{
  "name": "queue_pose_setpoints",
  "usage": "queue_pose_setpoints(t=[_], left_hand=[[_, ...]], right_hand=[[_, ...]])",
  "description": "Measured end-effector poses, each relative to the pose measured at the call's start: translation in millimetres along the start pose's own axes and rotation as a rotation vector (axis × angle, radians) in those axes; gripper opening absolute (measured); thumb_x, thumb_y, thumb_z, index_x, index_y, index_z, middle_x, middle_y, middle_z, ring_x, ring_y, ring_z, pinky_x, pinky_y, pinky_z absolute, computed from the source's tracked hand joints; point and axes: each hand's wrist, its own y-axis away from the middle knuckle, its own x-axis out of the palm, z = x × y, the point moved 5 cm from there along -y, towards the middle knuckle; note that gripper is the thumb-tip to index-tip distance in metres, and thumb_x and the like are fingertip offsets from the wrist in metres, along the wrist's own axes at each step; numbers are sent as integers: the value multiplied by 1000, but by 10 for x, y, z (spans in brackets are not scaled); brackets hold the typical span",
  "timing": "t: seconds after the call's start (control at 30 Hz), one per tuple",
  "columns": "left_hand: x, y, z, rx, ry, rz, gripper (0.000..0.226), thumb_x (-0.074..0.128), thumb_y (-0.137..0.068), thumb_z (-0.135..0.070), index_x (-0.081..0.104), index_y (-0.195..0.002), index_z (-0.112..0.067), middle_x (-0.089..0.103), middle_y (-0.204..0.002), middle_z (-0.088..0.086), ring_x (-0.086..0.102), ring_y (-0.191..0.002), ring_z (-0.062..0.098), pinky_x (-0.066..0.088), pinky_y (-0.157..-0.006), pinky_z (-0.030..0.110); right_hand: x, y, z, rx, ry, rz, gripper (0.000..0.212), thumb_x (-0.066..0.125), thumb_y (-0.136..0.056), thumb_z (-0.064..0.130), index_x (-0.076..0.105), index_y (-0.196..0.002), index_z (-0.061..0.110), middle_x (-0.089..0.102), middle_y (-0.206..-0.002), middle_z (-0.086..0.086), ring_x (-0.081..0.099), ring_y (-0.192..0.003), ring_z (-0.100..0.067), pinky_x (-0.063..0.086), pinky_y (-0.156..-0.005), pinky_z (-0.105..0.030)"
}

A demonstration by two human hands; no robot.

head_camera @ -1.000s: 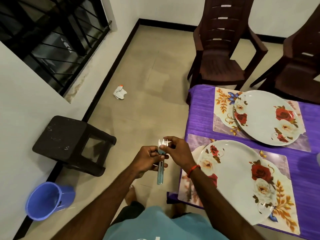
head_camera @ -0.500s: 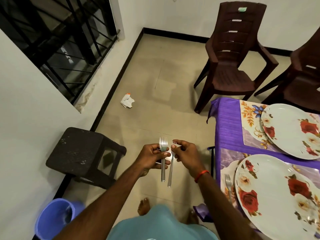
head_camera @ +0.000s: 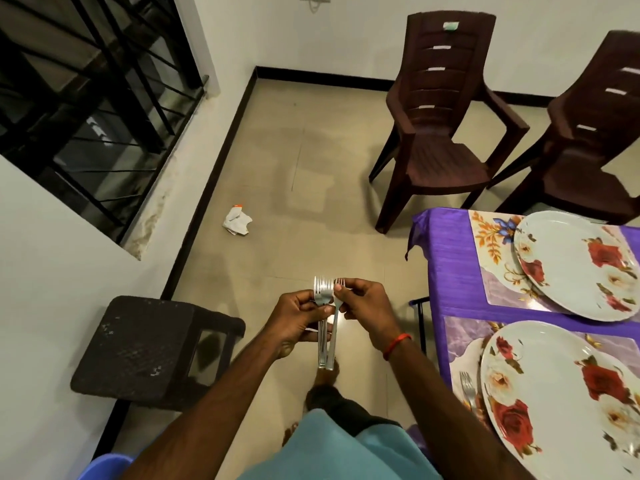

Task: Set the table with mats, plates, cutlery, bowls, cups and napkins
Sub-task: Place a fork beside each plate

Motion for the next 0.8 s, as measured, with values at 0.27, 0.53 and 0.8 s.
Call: queue_pose_setpoints(t=[0.27,0.53,0.8], left_hand=[[-115,-746,-618,-19,-27,-23,29,76,-88,-2,73,-115,-12,79,-100,11,77,-82,32,62,-65,38],[-81,-1428,-1142,-17,-31,-63,26,77,-86,-1,75,-111,-8,79,-98,14,75,-74,27,63,-65,41],[59,-2026,-1647,-3,-98,-11,29,79,-86,-3,74,-113,-11,79,-101,15,77,-85,35,62,-69,42]], right_hand=[[39,-921,335,25,-95,28,11,73,-93,23,77,-94,13,73,-78,-8,61,-64,-14,53,-61,-27],[-53,-1609,730,35,-156,32,17,73,-92,23,77,-93,6,70,-71,-4,59,-59,-11,52,-60,-27],[-334,-2107,929,22,-216,-88,13,71,-93,19,77,-93,7,70,-70,-4,58,-62,-13,52,-59,-25]])
